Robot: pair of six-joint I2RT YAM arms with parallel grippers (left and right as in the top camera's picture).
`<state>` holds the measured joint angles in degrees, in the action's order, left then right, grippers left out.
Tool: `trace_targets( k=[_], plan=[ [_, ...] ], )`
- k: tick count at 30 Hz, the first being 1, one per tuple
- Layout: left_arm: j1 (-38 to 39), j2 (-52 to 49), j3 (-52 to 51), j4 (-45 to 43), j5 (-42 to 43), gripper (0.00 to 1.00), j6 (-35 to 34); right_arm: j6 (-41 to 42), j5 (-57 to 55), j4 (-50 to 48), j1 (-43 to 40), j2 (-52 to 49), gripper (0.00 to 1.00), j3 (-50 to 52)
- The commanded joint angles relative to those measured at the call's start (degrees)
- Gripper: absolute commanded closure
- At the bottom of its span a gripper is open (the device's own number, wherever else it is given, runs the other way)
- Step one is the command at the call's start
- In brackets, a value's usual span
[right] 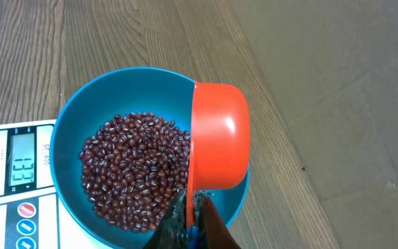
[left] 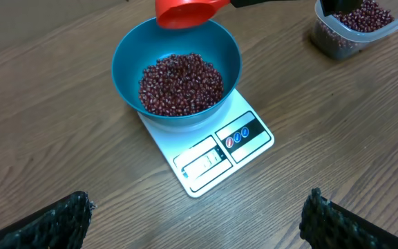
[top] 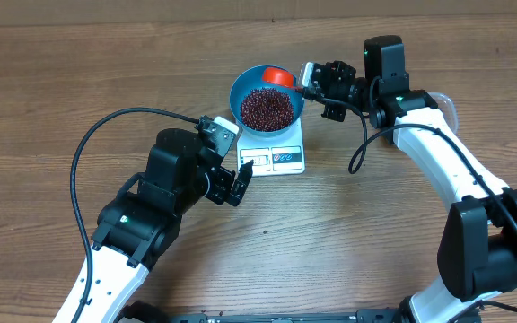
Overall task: Scoop item into bowl and weigh 150g on scale
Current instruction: 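Tilt the red scoop over the teal bowl to pour the beans, then move the empty red scoop back right over the bean tub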
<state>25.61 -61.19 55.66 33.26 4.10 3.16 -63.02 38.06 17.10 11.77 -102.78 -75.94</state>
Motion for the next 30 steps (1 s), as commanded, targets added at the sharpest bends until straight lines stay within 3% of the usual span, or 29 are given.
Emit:
trace_targets(
  k=[1,13,23,30],
  plan=[
    [-0.1,-0.3,1.2,0.0,0.4,0.0,-0.6,0.4,-0.1,-0.7,0.2,0.2,0.96,-0.3],
    [-0.1,-0.3,1.2,0.0,0.4,0.0,-0.6,16.5,-5.6,0.2,-1.4,9.1,0.96,-0.3],
    [-0.1,-0.3,1.2,0.0,0.4,0.0,-0.6,18.6,-19.4,14.0,-7.4,13.4,0.96,-0.3],
    [-0.1,-0.3,1.2,0.0,0.4,0.01,-0.6,28.8,-25.2,17.5,-14.3,13.4,0.96,-0.3]
  ],
)
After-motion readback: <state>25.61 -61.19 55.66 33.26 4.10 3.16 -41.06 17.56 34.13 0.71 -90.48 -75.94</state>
